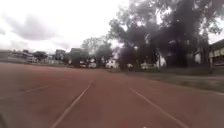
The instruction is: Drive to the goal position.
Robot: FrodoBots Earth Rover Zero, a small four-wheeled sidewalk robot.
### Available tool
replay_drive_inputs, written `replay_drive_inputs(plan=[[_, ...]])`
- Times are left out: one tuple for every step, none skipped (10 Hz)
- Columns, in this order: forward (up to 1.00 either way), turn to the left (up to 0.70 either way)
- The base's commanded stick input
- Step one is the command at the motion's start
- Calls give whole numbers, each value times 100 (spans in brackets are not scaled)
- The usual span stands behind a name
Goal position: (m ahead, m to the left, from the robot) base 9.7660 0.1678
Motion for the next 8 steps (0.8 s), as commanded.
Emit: replay_drive_inputs(plan=[[67,0],[67,0],[67,0],[67,0],[67,0],[67,0],[67,0],[67,0]])
